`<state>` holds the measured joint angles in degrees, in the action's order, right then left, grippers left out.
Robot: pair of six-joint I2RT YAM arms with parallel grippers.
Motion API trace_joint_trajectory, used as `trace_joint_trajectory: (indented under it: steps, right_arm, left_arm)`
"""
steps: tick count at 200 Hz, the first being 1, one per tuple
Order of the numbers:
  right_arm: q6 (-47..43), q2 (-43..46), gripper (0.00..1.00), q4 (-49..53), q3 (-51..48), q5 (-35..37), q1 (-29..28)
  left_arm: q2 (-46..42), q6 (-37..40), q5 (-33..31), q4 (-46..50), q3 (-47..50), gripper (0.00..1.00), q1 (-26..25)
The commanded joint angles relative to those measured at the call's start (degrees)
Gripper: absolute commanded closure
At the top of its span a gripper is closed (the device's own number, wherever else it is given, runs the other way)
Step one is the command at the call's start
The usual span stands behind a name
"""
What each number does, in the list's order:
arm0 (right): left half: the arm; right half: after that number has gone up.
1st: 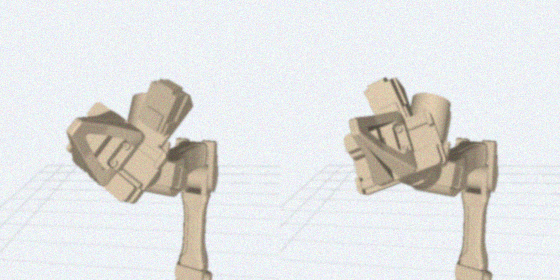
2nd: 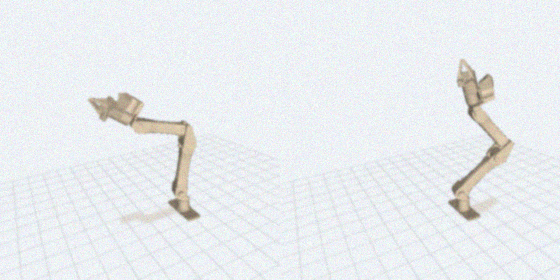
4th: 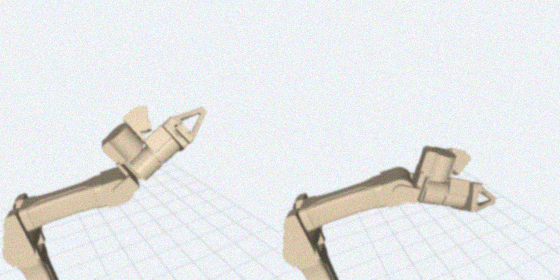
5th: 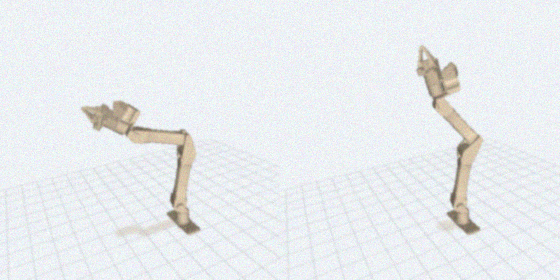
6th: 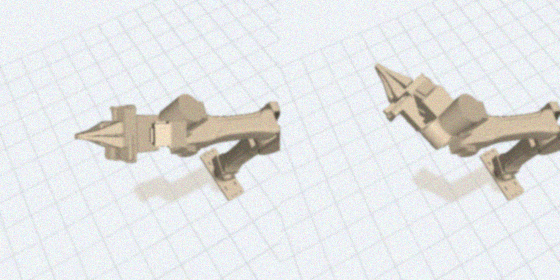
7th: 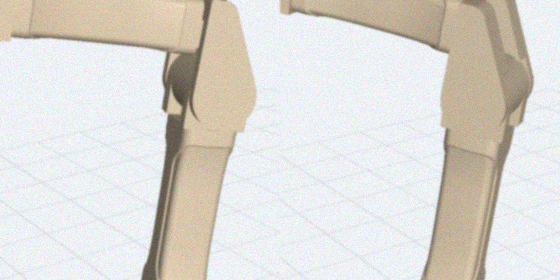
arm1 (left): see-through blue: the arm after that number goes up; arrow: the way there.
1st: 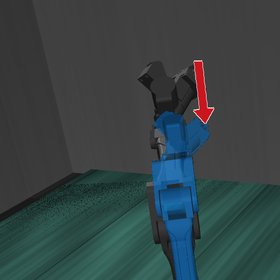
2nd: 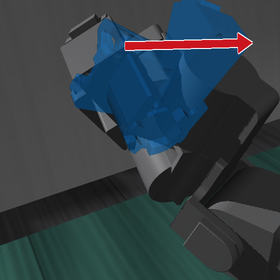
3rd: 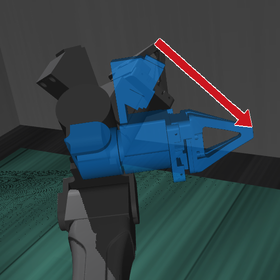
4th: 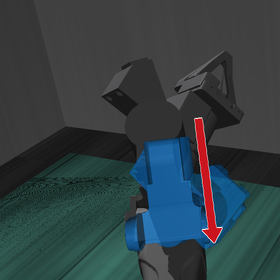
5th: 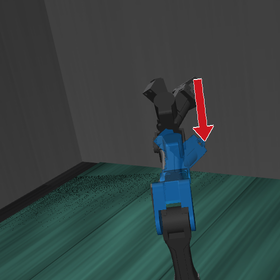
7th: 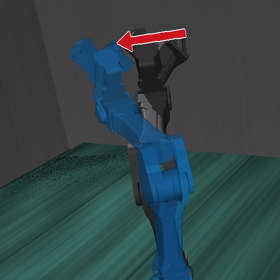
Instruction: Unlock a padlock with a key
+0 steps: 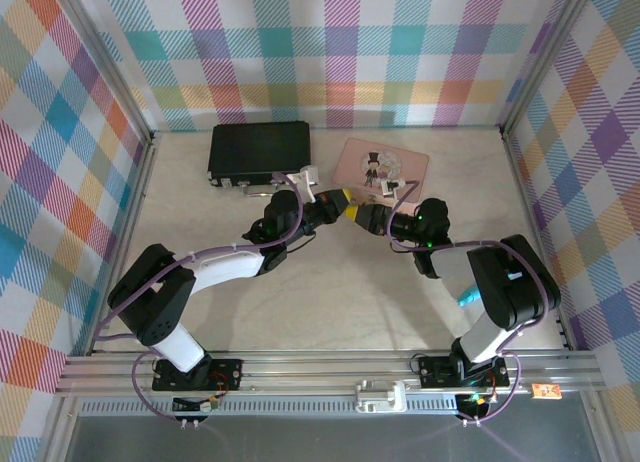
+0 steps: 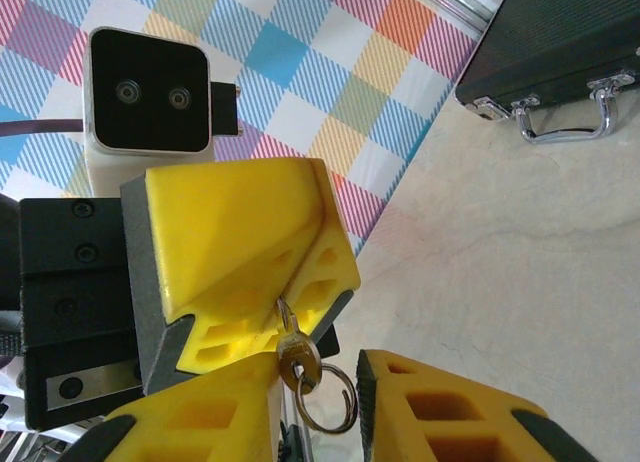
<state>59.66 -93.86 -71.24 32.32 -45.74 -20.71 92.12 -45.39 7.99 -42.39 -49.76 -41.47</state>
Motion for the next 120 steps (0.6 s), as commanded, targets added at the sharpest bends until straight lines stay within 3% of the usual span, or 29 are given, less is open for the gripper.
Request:
trace_joint_trajectory:
  steps: [1, 55, 99, 120]
  right_arm:
    - [2.2, -1.8, 0.75, -4.4, 1.2, 0.5, -0.3]
    - [4.0, -3.4, 0.77, -7.3, 1.4, 0.8, -0.3]
    - [5.0, -4.4, 1.00, -9.1, 1.4, 0.6, -0.3]
    - [5.2, -4.7, 1.00, -9.4, 1.4, 0.7, -0.3]
  left_arm:
    - [-0.1, -1.0, 2.3, -4.9, 1.5, 1.00, 0.0]
    - [0.2, -2.0, 2.8, -5.9, 2.4, 1.00, 0.0]
    - [-0.4, -1.9, 1.7, -5.8, 3.0, 1.00, 0.1]
    - [-0.4, -2.3, 1.3, -6.4, 2.9, 1.00, 0.1]
